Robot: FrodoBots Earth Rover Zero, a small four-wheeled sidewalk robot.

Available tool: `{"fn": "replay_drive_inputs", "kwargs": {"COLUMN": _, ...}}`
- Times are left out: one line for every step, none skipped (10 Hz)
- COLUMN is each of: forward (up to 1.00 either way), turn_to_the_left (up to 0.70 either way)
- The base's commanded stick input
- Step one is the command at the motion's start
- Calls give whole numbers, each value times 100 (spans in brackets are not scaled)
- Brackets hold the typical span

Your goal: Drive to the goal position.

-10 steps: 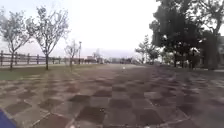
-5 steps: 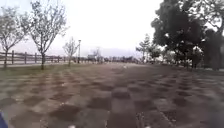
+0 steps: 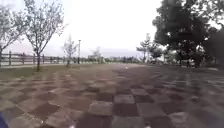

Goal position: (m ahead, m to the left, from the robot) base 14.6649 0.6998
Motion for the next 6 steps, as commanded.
{"fn": "replay_drive_inputs", "kwargs": {"forward": 100, "turn_to_the_left": 0}}
{"fn": "replay_drive_inputs", "kwargs": {"forward": 100, "turn_to_the_left": -9}}
{"fn": "replay_drive_inputs", "kwargs": {"forward": 100, "turn_to_the_left": -15}}
{"fn": "replay_drive_inputs", "kwargs": {"forward": 100, "turn_to_the_left": -15}}
{"fn": "replay_drive_inputs", "kwargs": {"forward": 100, "turn_to_the_left": -15}}
{"fn": "replay_drive_inputs", "kwargs": {"forward": 100, "turn_to_the_left": -15}}
